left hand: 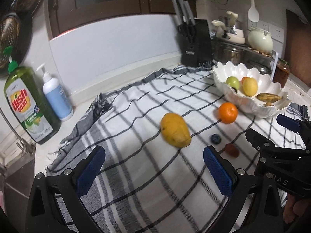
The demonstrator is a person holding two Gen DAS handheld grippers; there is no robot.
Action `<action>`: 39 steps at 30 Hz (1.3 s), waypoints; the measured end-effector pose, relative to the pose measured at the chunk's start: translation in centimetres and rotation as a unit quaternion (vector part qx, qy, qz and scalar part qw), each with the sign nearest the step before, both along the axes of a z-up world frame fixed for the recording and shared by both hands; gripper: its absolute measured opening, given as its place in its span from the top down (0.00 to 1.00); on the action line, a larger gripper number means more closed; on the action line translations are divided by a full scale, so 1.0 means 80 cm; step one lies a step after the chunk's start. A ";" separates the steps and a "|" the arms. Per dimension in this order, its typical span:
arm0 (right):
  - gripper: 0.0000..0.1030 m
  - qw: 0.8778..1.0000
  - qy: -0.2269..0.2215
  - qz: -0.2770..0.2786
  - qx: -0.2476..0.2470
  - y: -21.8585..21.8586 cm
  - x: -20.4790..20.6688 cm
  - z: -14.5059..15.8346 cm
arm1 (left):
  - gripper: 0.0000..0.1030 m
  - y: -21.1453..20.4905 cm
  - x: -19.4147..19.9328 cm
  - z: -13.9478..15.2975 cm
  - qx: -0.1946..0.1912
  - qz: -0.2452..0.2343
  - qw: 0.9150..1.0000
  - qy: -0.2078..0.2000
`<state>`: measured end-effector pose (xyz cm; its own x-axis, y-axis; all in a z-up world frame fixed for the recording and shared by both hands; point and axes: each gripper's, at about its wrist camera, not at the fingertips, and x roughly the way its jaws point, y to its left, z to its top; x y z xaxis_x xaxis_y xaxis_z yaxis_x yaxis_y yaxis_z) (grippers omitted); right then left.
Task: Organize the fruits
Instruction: 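Withdraw both tools from the bowl toward the remaining fruits, then grasp the red date with the right tool while the left tool grasps the blueberry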
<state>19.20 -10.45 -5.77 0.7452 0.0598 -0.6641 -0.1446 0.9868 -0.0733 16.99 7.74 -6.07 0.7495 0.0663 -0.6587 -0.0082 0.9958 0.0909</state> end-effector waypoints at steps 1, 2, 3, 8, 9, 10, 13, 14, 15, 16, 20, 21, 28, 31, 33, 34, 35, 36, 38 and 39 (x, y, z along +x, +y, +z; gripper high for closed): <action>0.17 1.000 0.003 0.002 -0.001 0.003 0.000 -0.003 | 0.00 0.002 0.001 -0.004 0.000 0.003 1.000 0.003; 0.17 1.000 0.006 0.005 -0.002 0.005 0.001 -0.007 | 0.00 0.005 0.001 -0.007 0.000 0.006 1.000 0.005; 0.18 1.000 0.009 0.007 -0.004 0.008 0.002 -0.010 | 0.00 0.007 0.001 -0.012 0.000 0.009 1.000 0.008; 0.25 0.999 0.027 0.016 -0.012 0.021 0.007 -0.027 | 0.00 0.018 0.004 -0.029 -0.005 0.023 0.999 0.022; 0.28 0.999 0.032 0.018 -0.012 0.024 0.008 -0.031 | 0.00 0.020 0.004 -0.032 -0.008 0.025 0.999 0.024; 0.29 0.999 0.037 0.021 -0.013 0.026 0.010 -0.034 | 0.00 0.022 0.005 -0.034 -0.009 0.027 0.999 0.026; 0.38 0.998 0.048 0.024 -0.012 0.029 0.015 -0.042 | 0.00 0.024 0.005 -0.038 -0.013 0.028 0.999 0.028; 0.40 0.998 0.051 0.025 -0.012 0.030 0.016 -0.044 | 0.00 0.025 0.006 -0.039 -0.013 0.028 0.999 0.029; 0.43 0.998 0.053 0.026 -0.012 0.031 0.017 -0.046 | 0.00 0.025 0.006 -0.040 -0.014 0.028 0.999 0.030; 0.44 0.998 0.057 0.026 -0.012 0.031 0.018 -0.048 | 0.00 0.025 0.006 -0.041 -0.016 0.027 0.999 0.031; 0.52 0.997 0.066 0.031 -0.011 0.033 0.023 -0.054 | 0.00 0.027 0.008 -0.046 -0.019 0.027 0.999 0.034; 0.55 0.997 0.068 0.033 -0.010 0.034 0.024 -0.056 | 0.00 0.027 0.008 -0.046 -0.020 0.028 0.999 0.034; 0.79 0.996 0.077 0.052 -0.011 0.044 0.024 -0.065 | 0.00 0.032 0.009 -0.049 -0.024 0.029 0.999 0.036; 0.81 0.996 0.075 0.051 -0.010 0.044 0.021 -0.063 | 0.00 0.032 0.009 -0.048 -0.023 0.029 0.999 0.034; 0.81 0.996 0.075 0.051 -0.007 0.040 0.019 -0.062 | 0.00 0.028 0.008 -0.046 -0.021 0.024 0.999 0.032; 0.81 0.996 0.074 0.049 -0.005 0.038 0.018 -0.061 | 0.00 0.026 0.007 -0.045 -0.021 0.021 0.999 0.032; 0.81 0.996 0.072 0.048 -0.002 0.035 0.017 -0.058 | 0.00 0.023 0.006 -0.044 -0.020 0.017 0.999 0.031; 0.81 0.996 0.070 0.046 0.000 0.031 0.016 -0.056 | 0.00 0.020 0.005 -0.043 -0.020 0.015 0.999 0.031; 0.81 0.997 0.063 0.041 0.003 0.024 0.013 -0.050 | 0.00 0.011 0.003 -0.041 -0.019 0.007 0.999 0.031; 0.81 0.997 0.061 0.039 0.006 0.020 0.012 -0.048 | 0.00 0.008 0.003 -0.040 -0.019 0.004 0.999 0.031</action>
<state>20.19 -8.87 -9.59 0.6516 0.1222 -0.7487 -0.2279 0.9729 -0.0395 17.25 8.41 -9.27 0.7069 0.0458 -0.7058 -0.0111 0.9985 0.0536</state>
